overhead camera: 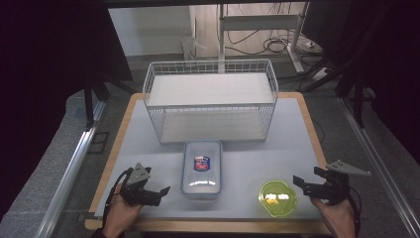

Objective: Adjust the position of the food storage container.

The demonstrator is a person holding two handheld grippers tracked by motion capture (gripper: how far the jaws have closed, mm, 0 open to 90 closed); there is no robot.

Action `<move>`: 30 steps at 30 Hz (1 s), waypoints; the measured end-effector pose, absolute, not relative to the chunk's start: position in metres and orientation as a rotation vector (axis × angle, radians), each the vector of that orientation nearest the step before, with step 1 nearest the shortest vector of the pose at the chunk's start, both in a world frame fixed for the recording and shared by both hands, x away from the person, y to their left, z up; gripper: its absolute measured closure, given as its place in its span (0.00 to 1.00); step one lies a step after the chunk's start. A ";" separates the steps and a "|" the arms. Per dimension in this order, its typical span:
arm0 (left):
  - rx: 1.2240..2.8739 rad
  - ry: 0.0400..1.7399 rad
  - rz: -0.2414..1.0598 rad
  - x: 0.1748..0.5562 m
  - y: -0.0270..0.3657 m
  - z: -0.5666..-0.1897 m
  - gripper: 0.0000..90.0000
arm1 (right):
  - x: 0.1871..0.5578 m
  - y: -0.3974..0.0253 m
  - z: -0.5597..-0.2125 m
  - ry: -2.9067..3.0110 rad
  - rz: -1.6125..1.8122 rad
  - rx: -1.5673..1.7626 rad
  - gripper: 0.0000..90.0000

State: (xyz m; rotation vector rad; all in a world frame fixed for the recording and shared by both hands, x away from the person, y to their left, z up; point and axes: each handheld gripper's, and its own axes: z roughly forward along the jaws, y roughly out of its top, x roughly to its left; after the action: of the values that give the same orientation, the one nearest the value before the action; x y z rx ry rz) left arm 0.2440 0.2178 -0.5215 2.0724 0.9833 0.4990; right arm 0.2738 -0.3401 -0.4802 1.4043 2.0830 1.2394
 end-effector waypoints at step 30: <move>2.073 0.927 0.531 0.244 0.215 -0.525 0.05 | 0.253 -0.317 -0.458 2.218 1.158 1.160 0.84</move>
State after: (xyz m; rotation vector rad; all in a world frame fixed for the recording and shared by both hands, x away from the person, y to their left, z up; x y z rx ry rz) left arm 0.2439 0.2153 -0.5251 2.0729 0.9267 0.5306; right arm 0.2530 -0.3167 -0.4583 1.1597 2.2182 1.1580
